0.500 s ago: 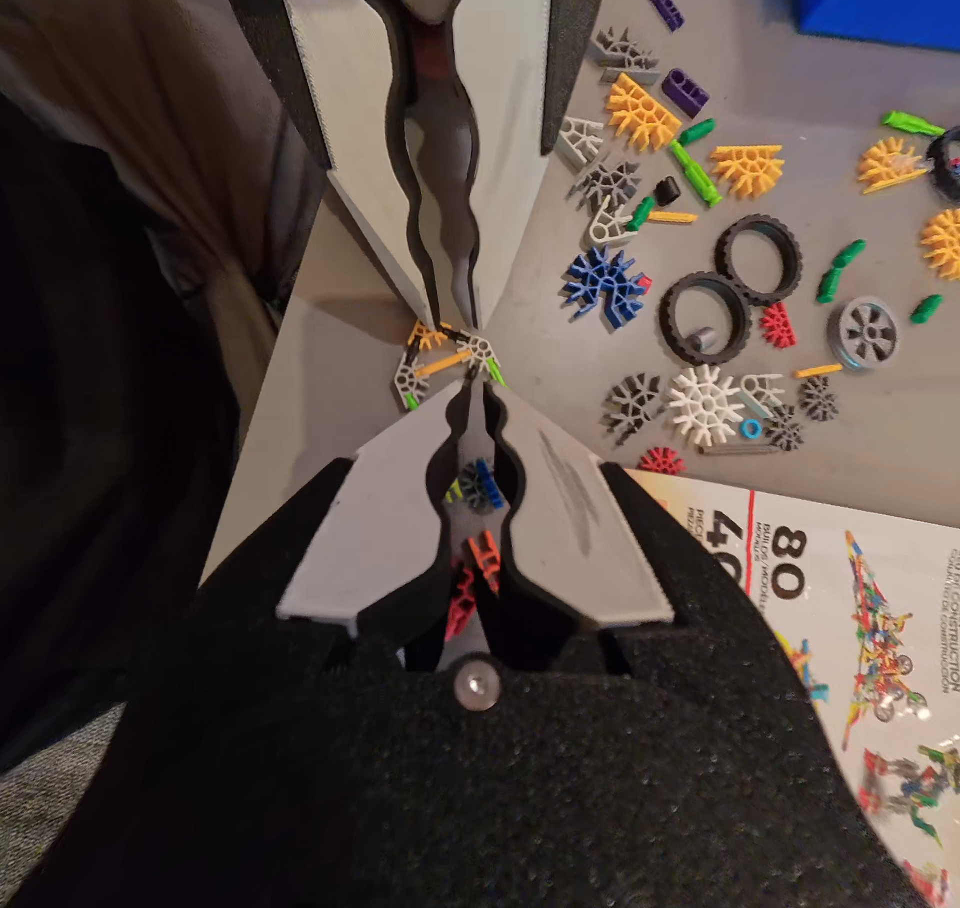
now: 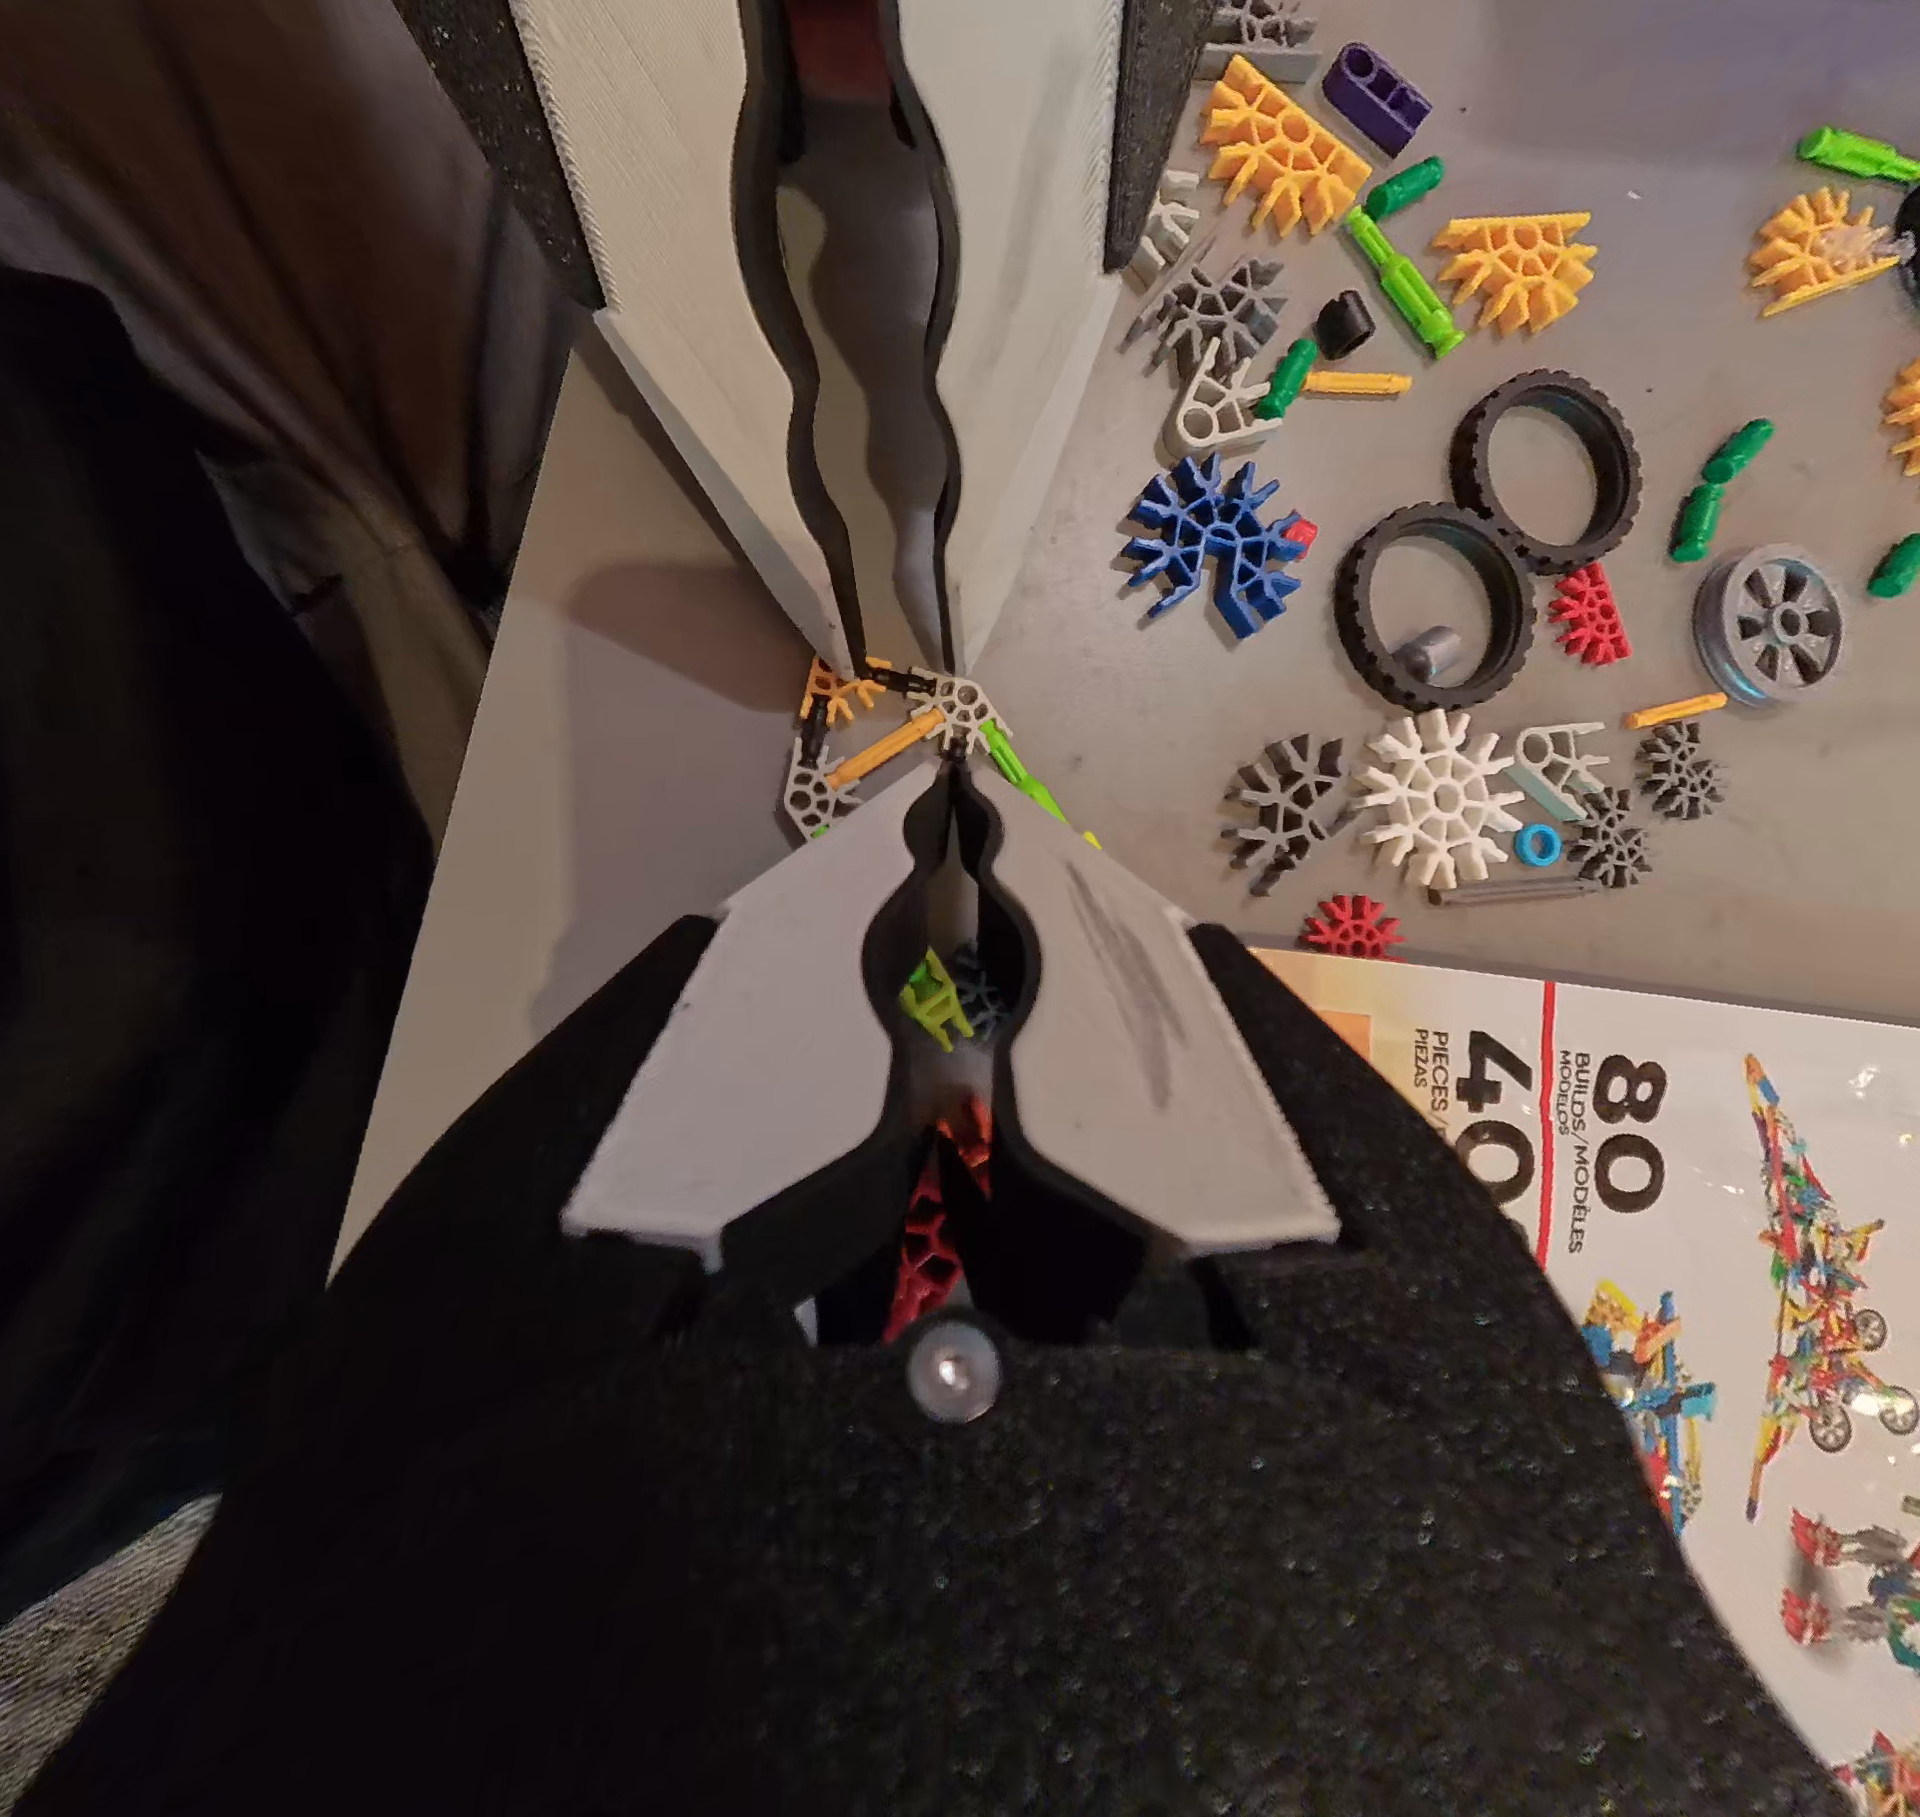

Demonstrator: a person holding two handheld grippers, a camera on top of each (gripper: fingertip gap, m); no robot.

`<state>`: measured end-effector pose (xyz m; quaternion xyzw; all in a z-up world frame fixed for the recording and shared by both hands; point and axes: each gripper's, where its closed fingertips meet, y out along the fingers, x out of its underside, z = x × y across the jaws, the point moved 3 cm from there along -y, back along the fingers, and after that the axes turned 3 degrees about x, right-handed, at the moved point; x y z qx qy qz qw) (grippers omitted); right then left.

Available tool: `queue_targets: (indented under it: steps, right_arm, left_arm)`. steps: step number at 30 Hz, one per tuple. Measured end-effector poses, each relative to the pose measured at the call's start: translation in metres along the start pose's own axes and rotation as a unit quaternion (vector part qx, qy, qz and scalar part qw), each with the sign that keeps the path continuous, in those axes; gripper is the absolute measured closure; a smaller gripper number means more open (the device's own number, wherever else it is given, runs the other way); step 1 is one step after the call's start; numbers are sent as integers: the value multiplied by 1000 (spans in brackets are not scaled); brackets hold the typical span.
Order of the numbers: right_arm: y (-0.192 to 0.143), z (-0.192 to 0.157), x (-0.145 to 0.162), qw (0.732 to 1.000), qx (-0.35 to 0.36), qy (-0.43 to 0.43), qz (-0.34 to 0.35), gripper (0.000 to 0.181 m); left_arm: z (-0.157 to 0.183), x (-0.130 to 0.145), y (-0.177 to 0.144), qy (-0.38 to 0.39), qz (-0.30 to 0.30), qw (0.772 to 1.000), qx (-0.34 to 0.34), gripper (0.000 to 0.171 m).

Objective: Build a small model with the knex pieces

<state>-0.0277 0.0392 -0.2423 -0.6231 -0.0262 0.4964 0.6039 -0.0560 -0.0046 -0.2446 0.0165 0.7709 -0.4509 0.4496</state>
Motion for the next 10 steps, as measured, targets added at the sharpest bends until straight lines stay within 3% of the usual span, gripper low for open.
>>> queue_targets:
  steps: [10]
  right_arm:
    - [0,0,0,1000,-4,9,5,172]
  left_arm:
    - [-2,1,0,-4,-1,1000,0,157]
